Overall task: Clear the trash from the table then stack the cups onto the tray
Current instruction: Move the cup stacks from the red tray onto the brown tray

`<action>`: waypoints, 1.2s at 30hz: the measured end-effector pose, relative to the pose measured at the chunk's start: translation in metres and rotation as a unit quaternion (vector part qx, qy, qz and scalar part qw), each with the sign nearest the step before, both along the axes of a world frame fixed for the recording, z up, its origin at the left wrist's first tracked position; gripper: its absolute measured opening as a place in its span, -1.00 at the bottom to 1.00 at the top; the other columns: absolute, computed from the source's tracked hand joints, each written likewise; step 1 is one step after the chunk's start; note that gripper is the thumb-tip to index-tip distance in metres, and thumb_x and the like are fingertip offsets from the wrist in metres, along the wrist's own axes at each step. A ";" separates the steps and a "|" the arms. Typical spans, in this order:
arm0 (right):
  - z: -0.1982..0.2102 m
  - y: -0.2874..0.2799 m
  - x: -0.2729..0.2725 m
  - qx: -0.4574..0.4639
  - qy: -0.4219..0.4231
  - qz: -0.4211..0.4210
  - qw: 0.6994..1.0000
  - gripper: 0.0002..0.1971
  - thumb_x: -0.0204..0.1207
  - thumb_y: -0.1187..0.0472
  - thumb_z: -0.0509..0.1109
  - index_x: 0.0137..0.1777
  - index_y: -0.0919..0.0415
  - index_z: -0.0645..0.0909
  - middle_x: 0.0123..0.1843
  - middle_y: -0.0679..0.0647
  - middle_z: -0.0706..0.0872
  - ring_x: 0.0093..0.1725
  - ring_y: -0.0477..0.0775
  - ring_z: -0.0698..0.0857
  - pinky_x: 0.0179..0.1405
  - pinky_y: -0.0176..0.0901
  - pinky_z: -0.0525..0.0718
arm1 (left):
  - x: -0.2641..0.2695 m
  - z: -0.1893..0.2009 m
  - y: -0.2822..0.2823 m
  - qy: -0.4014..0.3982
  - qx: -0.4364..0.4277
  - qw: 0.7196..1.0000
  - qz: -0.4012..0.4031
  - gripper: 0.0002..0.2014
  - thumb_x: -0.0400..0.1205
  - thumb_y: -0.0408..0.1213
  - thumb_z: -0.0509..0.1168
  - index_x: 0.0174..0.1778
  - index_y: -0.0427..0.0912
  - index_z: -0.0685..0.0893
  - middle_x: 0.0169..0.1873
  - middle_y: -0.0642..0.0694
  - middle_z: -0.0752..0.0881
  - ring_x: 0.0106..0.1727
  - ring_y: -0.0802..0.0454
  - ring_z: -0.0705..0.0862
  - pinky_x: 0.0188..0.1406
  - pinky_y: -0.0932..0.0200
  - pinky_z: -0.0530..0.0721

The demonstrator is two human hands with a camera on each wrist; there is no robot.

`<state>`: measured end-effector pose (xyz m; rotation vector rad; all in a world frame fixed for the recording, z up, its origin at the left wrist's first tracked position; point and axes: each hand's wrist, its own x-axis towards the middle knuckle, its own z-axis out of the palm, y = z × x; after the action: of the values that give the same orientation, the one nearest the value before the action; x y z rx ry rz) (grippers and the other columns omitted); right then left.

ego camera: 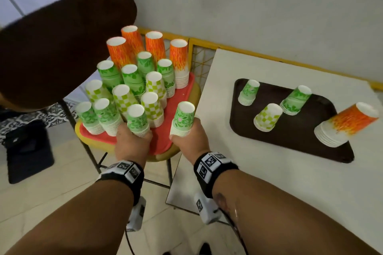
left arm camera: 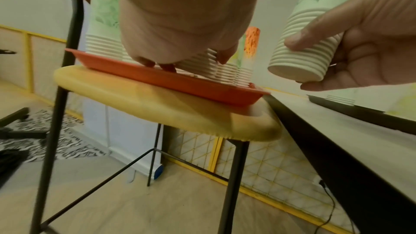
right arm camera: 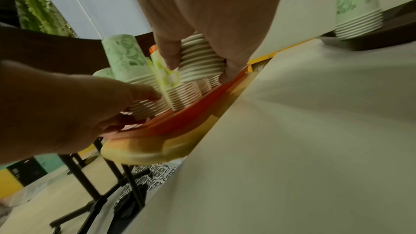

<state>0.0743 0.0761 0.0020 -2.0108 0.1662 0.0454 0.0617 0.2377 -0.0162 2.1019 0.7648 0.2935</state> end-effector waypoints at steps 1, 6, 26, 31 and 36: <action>0.003 -0.005 0.002 0.001 -0.001 -0.010 1.000 -0.37 0.25 0.15 0.68 0.30 0.11 0.50 0.15 -0.03 0.72 0.12 0.02 0.70 0.02 -0.24 0.55 | 0.000 0.001 -0.001 -0.016 -0.006 1.000 -0.010 -0.40 0.29 0.19 0.42 0.19 0.05 0.49 0.10 -0.09 0.70 0.13 -0.28 0.71 0.13 -0.25 0.69; 0.024 -0.033 0.016 0.007 -0.032 -0.061 0.998 -0.44 0.26 0.14 0.69 0.18 0.08 0.47 0.04 -0.09 0.65 0.07 0.01 0.70 -0.01 -0.24 0.53 | 0.004 0.019 -0.012 -0.098 -0.037 0.993 -0.057 -0.43 0.38 -0.12 0.55 0.24 -0.14 0.48 0.08 -0.12 0.64 0.18 -0.21 0.65 0.19 -0.01 0.58; 0.031 -0.188 0.184 -0.010 -0.084 -0.275 0.958 -0.42 0.31 0.26 0.65 0.28 0.25 0.48 0.23 0.18 0.69 0.24 0.23 0.69 0.15 -0.12 0.56 | 0.091 0.094 -0.141 -0.192 -0.094 0.968 -0.130 -0.55 0.48 -0.18 0.55 0.09 -0.06 0.42 -0.21 0.30 0.62 -0.20 0.47 0.59 -0.26 0.42 0.47; -0.001 -0.193 0.190 -0.043 -0.017 -0.236 0.971 -0.42 0.32 0.28 0.64 0.27 0.31 0.42 0.24 0.25 0.66 0.27 0.30 0.67 0.19 0.07 0.64 | 0.140 0.102 -0.183 -0.201 -0.086 0.960 -0.173 -0.54 0.46 -0.13 0.57 0.11 -0.02 0.44 -0.14 0.19 0.69 -0.10 0.20 0.70 -0.08 0.30 0.56; -0.008 -0.188 0.192 -0.005 0.008 -0.243 0.970 -0.46 0.33 0.30 0.61 0.22 0.26 0.42 0.19 0.22 0.68 0.20 0.29 0.71 0.09 -0.02 0.65 | 0.179 0.105 -0.223 -0.181 -0.077 0.952 -0.233 -0.47 0.45 -0.09 0.57 0.24 -0.10 0.49 -0.01 0.07 0.73 0.02 0.08 0.71 0.00 0.22 0.56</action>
<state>0.2659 -0.1123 -0.0058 -1.9293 0.6648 -0.2504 0.2410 0.0145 0.0887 1.9339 0.0634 0.3336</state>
